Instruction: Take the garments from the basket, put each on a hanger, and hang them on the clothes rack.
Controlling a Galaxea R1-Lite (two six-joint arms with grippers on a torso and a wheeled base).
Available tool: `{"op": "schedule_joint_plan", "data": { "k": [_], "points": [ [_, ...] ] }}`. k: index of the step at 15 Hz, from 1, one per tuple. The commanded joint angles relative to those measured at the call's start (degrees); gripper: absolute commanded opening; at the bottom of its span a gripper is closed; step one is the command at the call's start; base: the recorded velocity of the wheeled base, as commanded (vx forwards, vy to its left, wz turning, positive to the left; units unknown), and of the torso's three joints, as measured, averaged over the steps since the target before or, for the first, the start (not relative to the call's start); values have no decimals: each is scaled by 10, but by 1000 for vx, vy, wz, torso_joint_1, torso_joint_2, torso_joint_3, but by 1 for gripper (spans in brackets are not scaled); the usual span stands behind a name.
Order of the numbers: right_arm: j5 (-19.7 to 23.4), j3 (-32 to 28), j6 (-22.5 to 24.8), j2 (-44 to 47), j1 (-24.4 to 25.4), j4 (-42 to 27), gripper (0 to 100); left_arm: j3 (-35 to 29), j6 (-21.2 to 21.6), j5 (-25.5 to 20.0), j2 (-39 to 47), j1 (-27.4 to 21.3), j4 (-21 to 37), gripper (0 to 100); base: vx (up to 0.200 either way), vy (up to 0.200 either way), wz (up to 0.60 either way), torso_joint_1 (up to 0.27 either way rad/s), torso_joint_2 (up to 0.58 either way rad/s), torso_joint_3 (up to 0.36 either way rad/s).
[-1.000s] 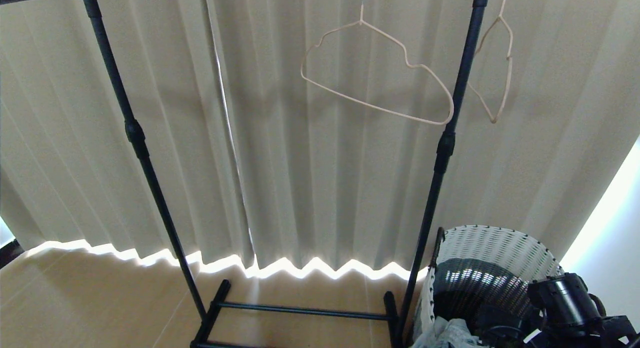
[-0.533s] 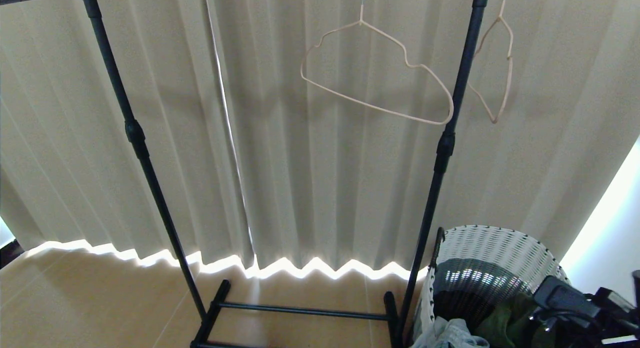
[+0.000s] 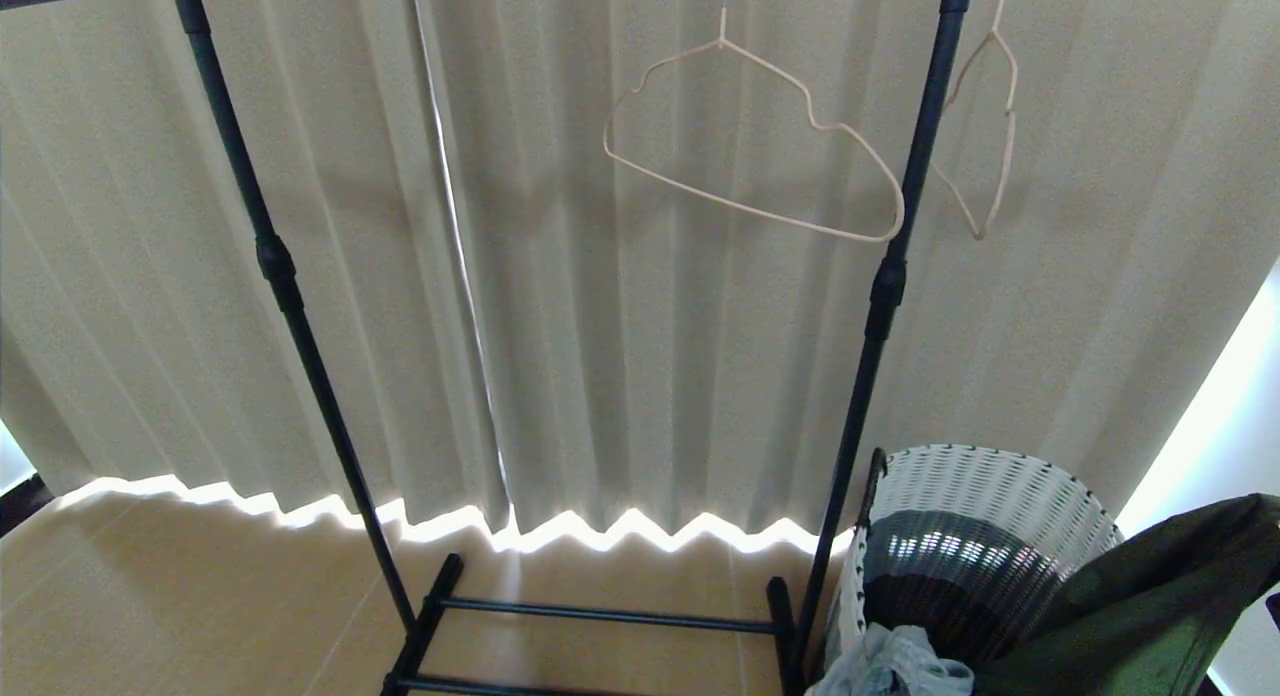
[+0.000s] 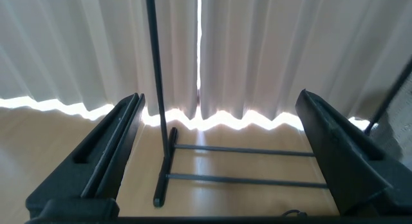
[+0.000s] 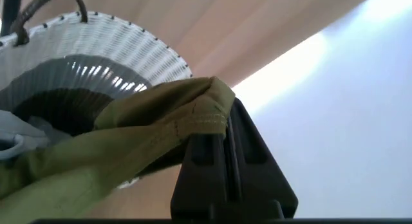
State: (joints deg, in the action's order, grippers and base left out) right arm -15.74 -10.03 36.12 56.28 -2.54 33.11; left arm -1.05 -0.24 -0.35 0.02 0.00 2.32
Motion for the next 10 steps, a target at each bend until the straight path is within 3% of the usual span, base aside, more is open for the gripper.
{"op": "schedule_joint_plan", "data": {
  "k": [1, 4, 6, 8, 10],
  "points": [
    [0, -9, -1, -11, -1, 1, 0, 0, 0, -1, 1, 0, 0, 100, -200, 0, 0, -2, 2, 2],
    [26, -12, -3, -11, 2, 2, 0, 0, -1, -1, 1, 0, 0, 100, -200, 0, 0, 2, 2, 4],
    [96, -11, -37, -8, 8, 1, 0, 0, 0, -1, 1, 0, 0, 100, -200, 0, 0, 7, 5, 2],
    [200, -12, -114, -6, 9, -14, 0, 0, 0, -2, 1, 0, 0, 100, -200, 0, 0, -2, 2, 0],
    [229, -23, -180, -7, 9, -47, 0, 0, 0, -2, 1, 0, 0, 100, 0, 0, 0, 0, 0, 0]
  ]
}}
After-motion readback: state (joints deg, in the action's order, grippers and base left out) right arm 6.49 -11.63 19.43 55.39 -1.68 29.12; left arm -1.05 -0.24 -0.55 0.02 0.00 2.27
